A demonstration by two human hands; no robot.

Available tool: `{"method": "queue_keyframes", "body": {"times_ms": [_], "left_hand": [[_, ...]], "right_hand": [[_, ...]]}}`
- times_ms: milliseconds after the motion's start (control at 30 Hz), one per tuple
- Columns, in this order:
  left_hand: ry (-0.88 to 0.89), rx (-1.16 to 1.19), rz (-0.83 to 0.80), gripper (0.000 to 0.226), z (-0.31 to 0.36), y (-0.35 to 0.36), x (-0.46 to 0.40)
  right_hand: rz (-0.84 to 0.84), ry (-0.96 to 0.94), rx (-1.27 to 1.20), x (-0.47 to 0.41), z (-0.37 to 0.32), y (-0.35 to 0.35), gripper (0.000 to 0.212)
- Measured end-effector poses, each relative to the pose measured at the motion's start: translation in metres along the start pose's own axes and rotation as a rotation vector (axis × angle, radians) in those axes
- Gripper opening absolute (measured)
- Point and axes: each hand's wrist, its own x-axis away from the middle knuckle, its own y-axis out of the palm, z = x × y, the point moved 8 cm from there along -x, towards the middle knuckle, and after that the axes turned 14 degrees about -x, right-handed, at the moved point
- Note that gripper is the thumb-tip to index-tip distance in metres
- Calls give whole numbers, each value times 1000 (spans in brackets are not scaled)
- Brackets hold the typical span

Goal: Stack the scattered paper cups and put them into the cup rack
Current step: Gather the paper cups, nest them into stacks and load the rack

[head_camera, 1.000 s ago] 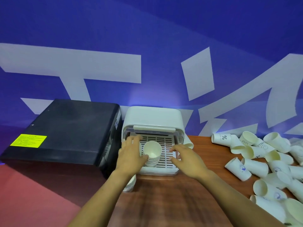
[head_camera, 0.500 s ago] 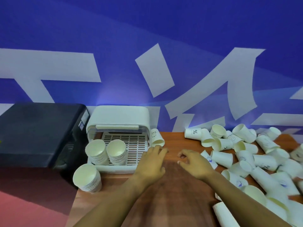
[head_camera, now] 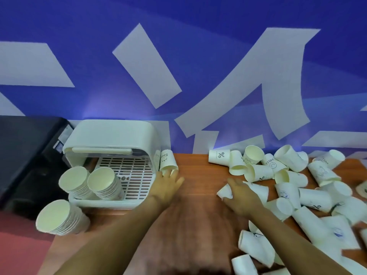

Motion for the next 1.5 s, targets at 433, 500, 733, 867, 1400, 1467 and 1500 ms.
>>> {"method": "queue_keyframes", "body": {"times_ms": [433,500,733,867,1400,1467,1500], "left_hand": [[5,-341,-115,51,-21,38,-89],[39,-377,-120,49,-19,45,-98],[113,-392,-110,34,-19,46,-123],[107,-273,-110,30,-22,40,-129],[-166,514,-27,24,-24,-3,-37],[-147,494,-40,26,-15,-2,-20],[-144,488,-52,27,-11,0,-13]], "right_hand": [[-41,-13,52,-46,25,27,65],[-33,-19,60,-52,25,28,65],[-41,-18,64,-67,28,34,60],[-34,-13,56,-68,29,36,58],[67,-24,-56,-14,12,11,57],[56,-28,-41,-4,5,14,57],[51,-32,-36,0,1,15,58]]}}
